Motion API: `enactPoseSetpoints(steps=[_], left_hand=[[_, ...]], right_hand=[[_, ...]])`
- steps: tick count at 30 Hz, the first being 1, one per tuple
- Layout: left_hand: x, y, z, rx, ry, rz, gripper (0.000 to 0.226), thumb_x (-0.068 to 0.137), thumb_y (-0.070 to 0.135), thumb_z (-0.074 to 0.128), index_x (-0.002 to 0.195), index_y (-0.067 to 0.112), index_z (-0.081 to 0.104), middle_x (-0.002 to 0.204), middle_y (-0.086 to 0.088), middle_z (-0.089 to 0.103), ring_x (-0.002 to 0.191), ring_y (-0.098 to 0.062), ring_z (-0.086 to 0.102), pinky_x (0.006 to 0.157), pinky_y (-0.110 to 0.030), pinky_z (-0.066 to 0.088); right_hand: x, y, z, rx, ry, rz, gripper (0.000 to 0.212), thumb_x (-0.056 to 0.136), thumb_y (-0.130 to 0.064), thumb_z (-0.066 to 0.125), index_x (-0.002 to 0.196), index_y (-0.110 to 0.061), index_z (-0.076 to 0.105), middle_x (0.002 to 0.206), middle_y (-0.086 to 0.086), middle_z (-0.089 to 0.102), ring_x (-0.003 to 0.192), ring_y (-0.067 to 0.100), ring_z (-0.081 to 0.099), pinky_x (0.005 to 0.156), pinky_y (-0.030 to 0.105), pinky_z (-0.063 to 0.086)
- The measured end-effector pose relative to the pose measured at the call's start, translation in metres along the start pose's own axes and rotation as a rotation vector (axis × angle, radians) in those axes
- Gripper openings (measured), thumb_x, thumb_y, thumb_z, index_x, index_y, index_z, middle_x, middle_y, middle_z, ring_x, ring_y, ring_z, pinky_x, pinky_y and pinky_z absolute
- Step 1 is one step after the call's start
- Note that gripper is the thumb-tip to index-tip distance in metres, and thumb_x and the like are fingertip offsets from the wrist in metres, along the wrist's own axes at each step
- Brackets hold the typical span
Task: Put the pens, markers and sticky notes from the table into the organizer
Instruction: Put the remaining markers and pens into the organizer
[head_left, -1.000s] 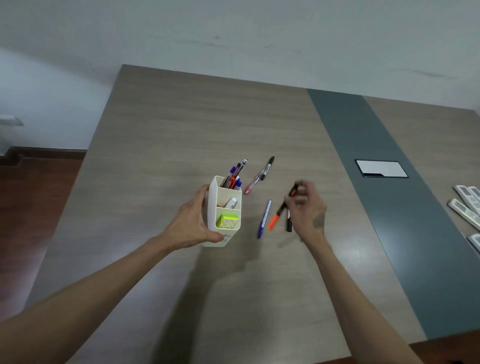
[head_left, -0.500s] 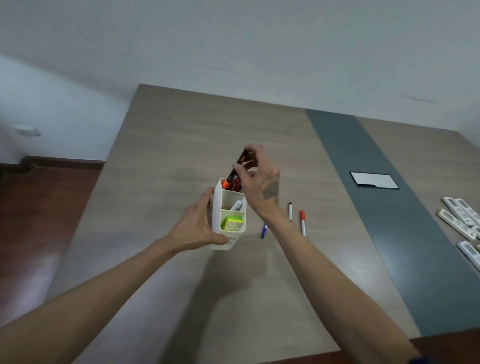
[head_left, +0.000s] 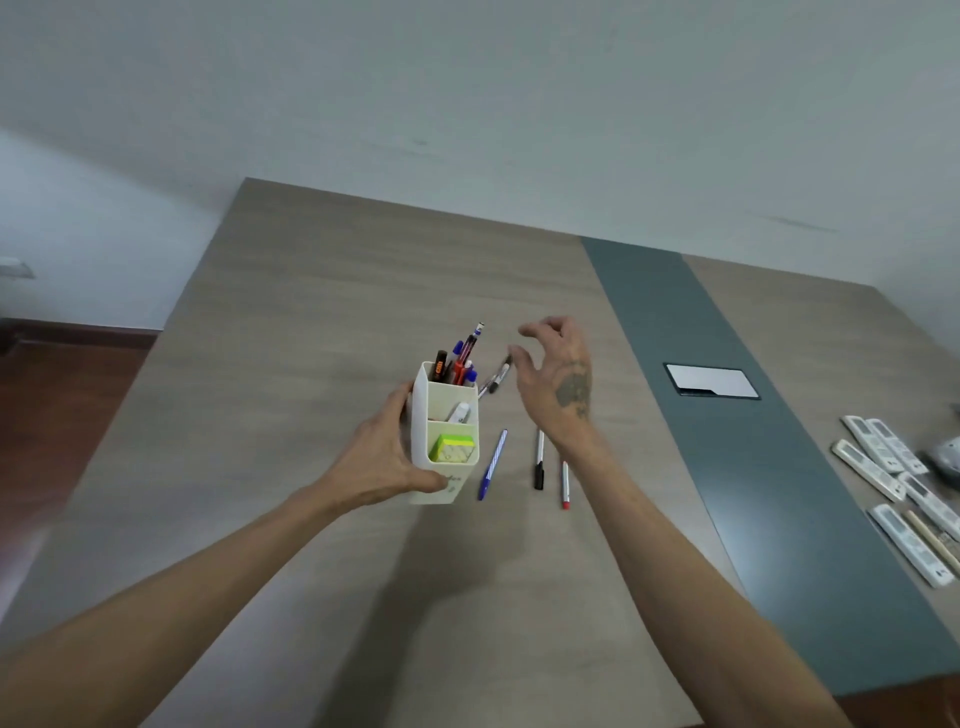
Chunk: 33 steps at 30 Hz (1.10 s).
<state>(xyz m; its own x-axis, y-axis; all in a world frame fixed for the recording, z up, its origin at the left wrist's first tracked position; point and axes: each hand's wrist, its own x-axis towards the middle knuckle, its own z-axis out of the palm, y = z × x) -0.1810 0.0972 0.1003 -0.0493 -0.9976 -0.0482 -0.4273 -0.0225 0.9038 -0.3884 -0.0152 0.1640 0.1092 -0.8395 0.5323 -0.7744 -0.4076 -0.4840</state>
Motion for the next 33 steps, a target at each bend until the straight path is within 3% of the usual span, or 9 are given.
enactPoseSetpoints(steps=[3, 7, 13, 18, 21, 25, 27, 29, 33], left_hand=[[0.025, 0.008, 0.015, 0.016, 0.003, -0.022, 0.121, 0.050, 0.039, 0.094, 0.154, 0.036, 0.030, 0.132, 0.018, 0.064, 0.118, -0.009, 0.065, 0.096, -0.036, 0.058], [0.054, 0.012, 0.037, 0.014, 0.026, -0.040, 0.117, 0.051, 0.033, 0.094, 0.151, 0.039, 0.034, 0.130, 0.019, 0.065, 0.117, -0.007, 0.064, 0.096, -0.038, 0.058], [0.086, 0.014, 0.064, 0.005, 0.017, -0.096, 0.119, 0.051, 0.038, 0.094, 0.152, 0.038, 0.031, 0.132, 0.019, 0.063, 0.120, -0.008, 0.063, 0.098, -0.038, 0.058], [0.097, 0.011, 0.073, -0.009, 0.032, -0.137, 0.125, 0.050, 0.041, 0.093, 0.156, 0.035, 0.028, 0.135, 0.017, 0.061, 0.121, -0.008, 0.062, 0.099, -0.037, 0.057], [0.103, 0.009, 0.072, -0.003, 0.028, -0.154, 0.124, 0.049, 0.041, 0.093, 0.155, 0.035, 0.028, 0.135, 0.017, 0.061, 0.122, -0.010, 0.062, 0.100, -0.040, 0.058], [0.109, 0.009, 0.072, -0.007, 0.018, -0.133, 0.120, 0.050, 0.038, 0.093, 0.153, 0.036, 0.031, 0.133, 0.017, 0.063, 0.121, -0.010, 0.063, 0.099, -0.040, 0.058], [0.112, 0.010, 0.070, -0.014, 0.011, -0.126, 0.120, 0.051, 0.036, 0.093, 0.154, 0.035, 0.031, 0.134, 0.017, 0.063, 0.121, -0.010, 0.063, 0.098, -0.037, 0.058], [0.113, 0.010, 0.066, -0.016, -0.002, -0.120, 0.121, 0.053, 0.033, 0.094, 0.155, 0.034, 0.029, 0.135, 0.016, 0.062, 0.121, -0.010, 0.063, 0.097, -0.035, 0.058], [0.116, 0.010, 0.058, -0.012, -0.017, -0.092, 0.120, 0.054, 0.032, 0.095, 0.156, 0.032, 0.029, 0.135, 0.016, 0.062, 0.120, -0.008, 0.063, 0.096, -0.034, 0.058]], right_hand=[[-0.004, 0.087, -0.002, -0.113, -0.280, 0.301, 0.034, 0.085, -0.019, 0.071, 0.118, -0.011, 0.065, 0.114, 0.008, 0.062, 0.102, 0.025, 0.062, 0.091, 0.032, 0.049], [-0.044, 0.166, 0.013, -0.314, -0.696, 0.612, 0.043, 0.085, -0.031, 0.067, 0.122, -0.013, 0.056, 0.121, 0.012, 0.063, 0.114, 0.030, 0.060, 0.094, 0.032, 0.048], [-0.098, 0.201, 0.032, -0.408, -0.913, 0.700, 0.054, 0.083, -0.046, 0.068, 0.121, -0.013, 0.052, 0.126, 0.010, 0.054, 0.121, 0.027, 0.056, 0.097, 0.031, 0.045], [-0.088, 0.215, 0.042, -0.326, -0.775, 0.721, 0.063, 0.083, -0.051, 0.033, 0.121, -0.005, 0.055, 0.124, 0.016, 0.058, 0.118, 0.030, 0.059, 0.098, 0.031, 0.045], [-0.064, 0.225, 0.041, -0.258, -0.634, 0.738, 0.030, 0.088, -0.035, 0.059, 0.105, -0.012, 0.065, 0.107, 0.009, 0.067, 0.106, 0.029, 0.063, 0.087, 0.031, 0.051], [-0.021, 0.219, 0.028, -0.069, -0.306, 0.643, 0.005, 0.085, -0.017, 0.068, 0.089, -0.014, 0.067, 0.089, 0.008, 0.071, 0.087, 0.028, 0.067, 0.079, 0.037, 0.056], [0.005, 0.198, 0.016, 0.097, -0.178, 0.532, 0.005, 0.088, -0.010, 0.067, 0.090, -0.013, 0.064, 0.080, 0.005, 0.070, 0.081, 0.021, 0.068, 0.079, 0.037, 0.057], [0.031, 0.168, 0.004, 0.241, -0.067, 0.398, 0.008, 0.090, -0.005, 0.065, 0.097, -0.010, 0.063, 0.072, -0.002, 0.069, 0.079, 0.017, 0.069, 0.075, 0.021, 0.056], [0.075, 0.097, -0.021, 0.458, 0.127, 0.205, 0.029, 0.088, -0.007, 0.072, 0.113, -0.007, 0.057, 0.088, 0.005, 0.070, 0.079, 0.014, 0.070, 0.071, 0.017, 0.056]])
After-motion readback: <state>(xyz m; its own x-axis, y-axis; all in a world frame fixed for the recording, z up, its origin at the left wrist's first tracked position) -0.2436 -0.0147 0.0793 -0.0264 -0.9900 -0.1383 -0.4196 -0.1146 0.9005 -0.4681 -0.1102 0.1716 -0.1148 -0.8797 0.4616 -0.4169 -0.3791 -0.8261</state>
